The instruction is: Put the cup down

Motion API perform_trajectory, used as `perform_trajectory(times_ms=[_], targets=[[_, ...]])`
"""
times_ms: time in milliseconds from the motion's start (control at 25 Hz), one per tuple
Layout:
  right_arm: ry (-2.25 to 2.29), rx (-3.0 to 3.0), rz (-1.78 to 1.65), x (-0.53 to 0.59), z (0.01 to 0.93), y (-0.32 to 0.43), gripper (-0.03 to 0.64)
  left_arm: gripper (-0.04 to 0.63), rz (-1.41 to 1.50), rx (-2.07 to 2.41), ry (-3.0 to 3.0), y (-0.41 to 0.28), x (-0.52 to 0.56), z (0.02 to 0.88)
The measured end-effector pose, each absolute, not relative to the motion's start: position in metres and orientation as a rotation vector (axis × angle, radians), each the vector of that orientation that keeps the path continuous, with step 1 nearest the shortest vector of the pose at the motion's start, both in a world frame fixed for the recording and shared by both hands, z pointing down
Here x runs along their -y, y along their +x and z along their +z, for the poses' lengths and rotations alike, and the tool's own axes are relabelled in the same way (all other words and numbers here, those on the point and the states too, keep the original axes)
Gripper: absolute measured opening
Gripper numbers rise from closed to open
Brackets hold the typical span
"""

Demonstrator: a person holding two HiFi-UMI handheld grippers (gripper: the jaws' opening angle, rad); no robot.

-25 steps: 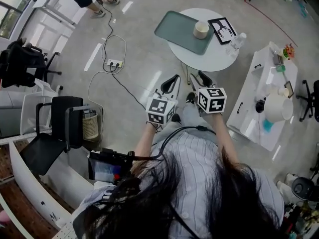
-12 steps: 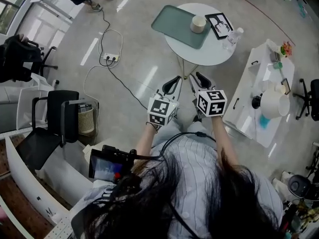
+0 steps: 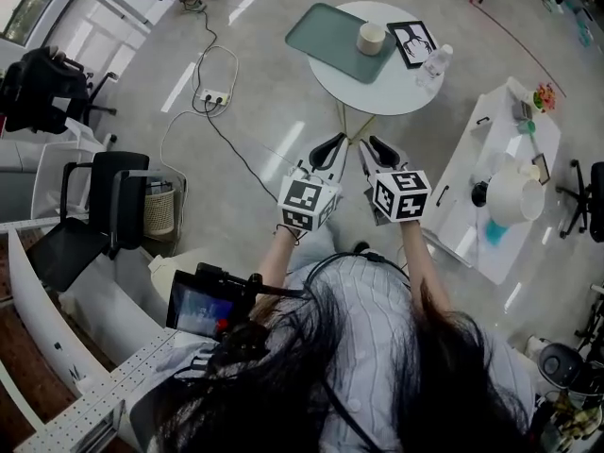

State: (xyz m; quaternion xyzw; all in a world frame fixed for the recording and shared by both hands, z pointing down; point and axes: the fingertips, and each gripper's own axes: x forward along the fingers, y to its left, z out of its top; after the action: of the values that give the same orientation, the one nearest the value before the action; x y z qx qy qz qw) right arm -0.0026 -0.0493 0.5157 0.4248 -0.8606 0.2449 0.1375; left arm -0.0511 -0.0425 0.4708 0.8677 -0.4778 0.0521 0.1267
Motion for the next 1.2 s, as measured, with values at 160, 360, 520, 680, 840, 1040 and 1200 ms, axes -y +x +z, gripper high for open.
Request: perform_trajectory(times_ms=[160,360,520,680,840,1040,1200], targets=[[1.189,2.519,0.695,0.026,0.515,0.024,0.100,0.017,0.137,1.421,2.524,-0.022,0.019,0.463],[1.123,2.553,0.656,-0.005,0.513,0.047,0.092,0.018,0.166,1.468,2.508,0.005,-0.012,0.465],[1.088,2.582,0.644,-0.028,0.511,0.064,0.087,0.017,0.179,1.502,2.494,0.022,-0.035,0.467],[1.069,2.604,0.634,-0.053,0.510,0.079,0.084,0.018,0.192,1.523,2.489,0.035,-0.060,0.470],[1.053,2.611,0.624,-0.079,0.513,0.085,0.081,0.017,0.196,1.542,2.486,0.040,-0.085,0.472],[1.041,2.627,0.615,-0.109,0.513,0.090,0.071,0.018,0.213,1.564,2.476,0.043,-0.114,0.473],[1.021,2.638,0.612,-0.127,0.513,0.093,0.063,0.017,0.226,1.574,2.467,0.046,-0.132,0.476]])
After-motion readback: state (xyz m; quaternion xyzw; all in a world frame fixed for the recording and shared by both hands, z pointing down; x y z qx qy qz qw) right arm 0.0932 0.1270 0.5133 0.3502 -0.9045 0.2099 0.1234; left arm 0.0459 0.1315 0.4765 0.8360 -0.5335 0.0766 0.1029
